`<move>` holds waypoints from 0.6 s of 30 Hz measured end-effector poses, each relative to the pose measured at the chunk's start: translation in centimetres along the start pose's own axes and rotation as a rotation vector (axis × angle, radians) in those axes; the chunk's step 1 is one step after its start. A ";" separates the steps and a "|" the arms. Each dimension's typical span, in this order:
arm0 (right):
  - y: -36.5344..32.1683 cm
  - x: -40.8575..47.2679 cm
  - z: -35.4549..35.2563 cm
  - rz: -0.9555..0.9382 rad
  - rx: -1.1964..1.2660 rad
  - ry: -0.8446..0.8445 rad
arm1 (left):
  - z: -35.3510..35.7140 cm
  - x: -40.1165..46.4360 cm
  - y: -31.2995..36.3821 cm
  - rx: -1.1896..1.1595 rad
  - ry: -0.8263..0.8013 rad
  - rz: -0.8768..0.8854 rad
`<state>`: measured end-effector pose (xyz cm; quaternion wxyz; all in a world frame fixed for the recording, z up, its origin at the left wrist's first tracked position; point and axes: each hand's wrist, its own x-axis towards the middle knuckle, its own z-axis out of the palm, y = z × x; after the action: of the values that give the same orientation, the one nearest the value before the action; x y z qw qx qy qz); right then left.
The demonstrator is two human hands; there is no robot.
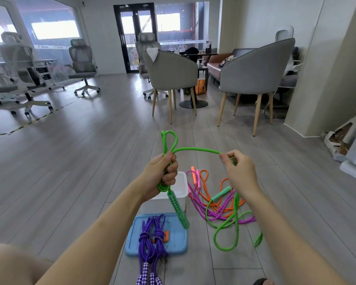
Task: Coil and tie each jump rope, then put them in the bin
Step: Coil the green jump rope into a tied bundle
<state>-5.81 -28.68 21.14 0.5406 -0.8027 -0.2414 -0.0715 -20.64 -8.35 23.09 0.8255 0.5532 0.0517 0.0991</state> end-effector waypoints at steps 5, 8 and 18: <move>-1.9 -1.6 2.6 0.055 0.223 -0.054 | 0.9 0.3 -1.6 0.019 0.051 0.019; -2.6 -2.3 4.1 0.082 0.325 -0.102 | 1.5 0.3 -2.1 0.070 0.068 0.010; -4.0 -4.1 5.9 0.100 0.541 -0.112 | 3.0 0.1 -3.2 0.155 0.094 0.079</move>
<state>-12.13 -23.44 20.49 0.7241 -0.6427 -0.2413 0.0666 -19.56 -12.25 21.25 0.7724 0.6117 0.0759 0.1532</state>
